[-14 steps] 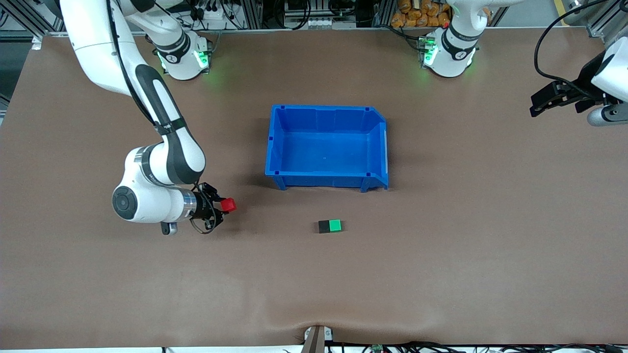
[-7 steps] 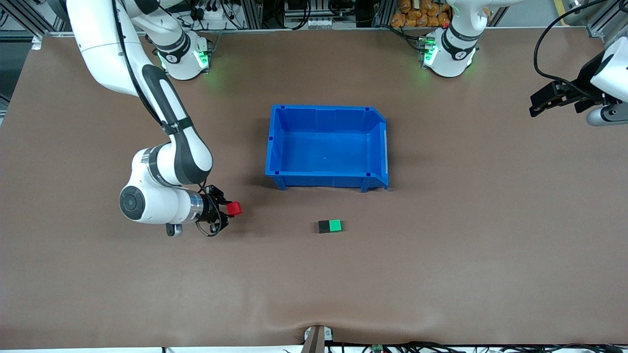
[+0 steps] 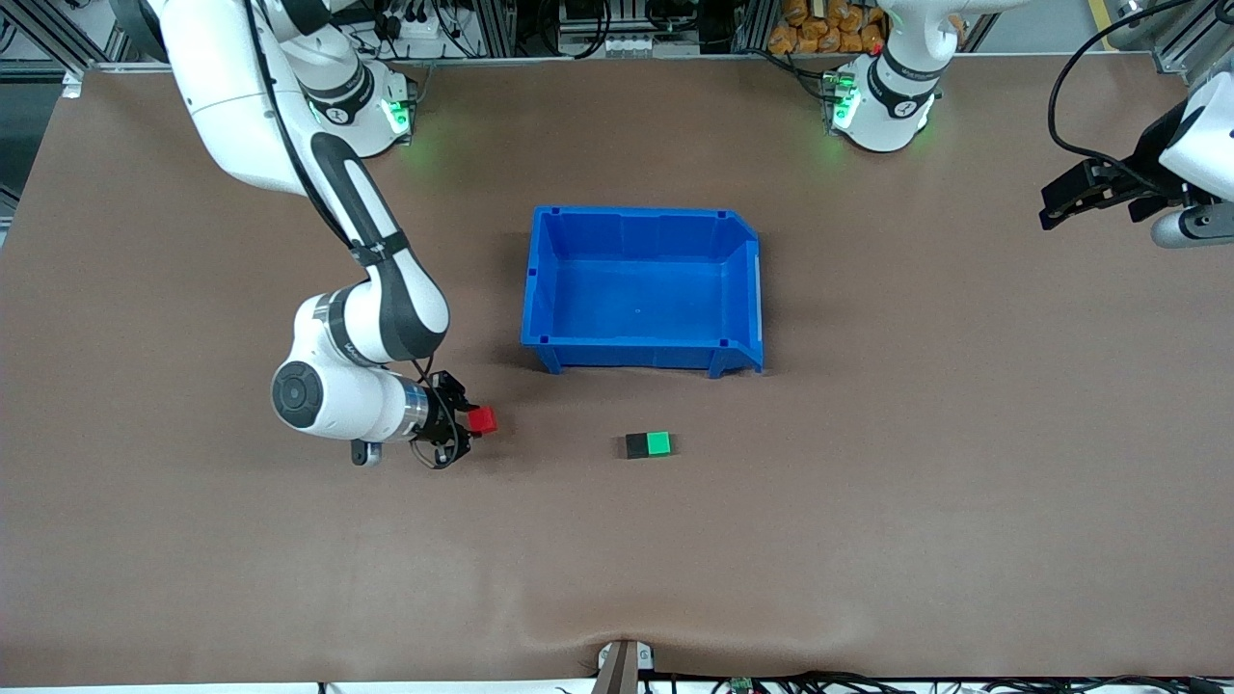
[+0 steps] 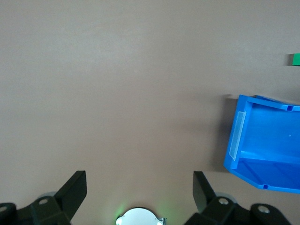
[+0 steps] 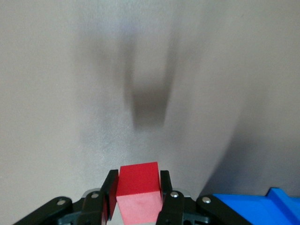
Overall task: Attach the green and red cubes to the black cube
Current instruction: 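Lower the red cube with the right gripper beside the black cube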
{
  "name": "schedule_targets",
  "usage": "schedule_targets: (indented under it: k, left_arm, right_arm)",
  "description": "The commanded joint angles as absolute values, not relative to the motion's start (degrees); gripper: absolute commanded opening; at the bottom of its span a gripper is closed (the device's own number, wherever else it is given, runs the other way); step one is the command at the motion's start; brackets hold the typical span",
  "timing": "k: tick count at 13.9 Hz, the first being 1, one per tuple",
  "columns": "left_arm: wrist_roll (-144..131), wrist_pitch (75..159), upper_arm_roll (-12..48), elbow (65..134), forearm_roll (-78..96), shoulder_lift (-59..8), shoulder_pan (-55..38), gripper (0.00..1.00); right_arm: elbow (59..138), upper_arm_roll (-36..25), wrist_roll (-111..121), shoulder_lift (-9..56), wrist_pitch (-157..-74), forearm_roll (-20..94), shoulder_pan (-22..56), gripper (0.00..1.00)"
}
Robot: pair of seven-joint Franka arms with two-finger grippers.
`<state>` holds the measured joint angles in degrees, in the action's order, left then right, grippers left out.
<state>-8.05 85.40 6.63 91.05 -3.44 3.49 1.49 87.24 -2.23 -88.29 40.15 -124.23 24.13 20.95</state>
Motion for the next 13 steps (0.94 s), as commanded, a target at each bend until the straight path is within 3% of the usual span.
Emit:
schedule_targets:
  k: [1,13]
  left_arm:
    - [-8.1,85.6,6.9,91.5,-3.0,4.3,1.8,1.0]
    - [-8.2,85.3,7.1,91.5,-3.0,4.7,1.8,1.0]
  right_arm:
    - [84.1,-2.6,-90.3,42.7,-124.5,25.1,22.0,0.0]
    - [79.7,-2.6,-96.2,46.5,-131.2,28.5,24.9,0.0]
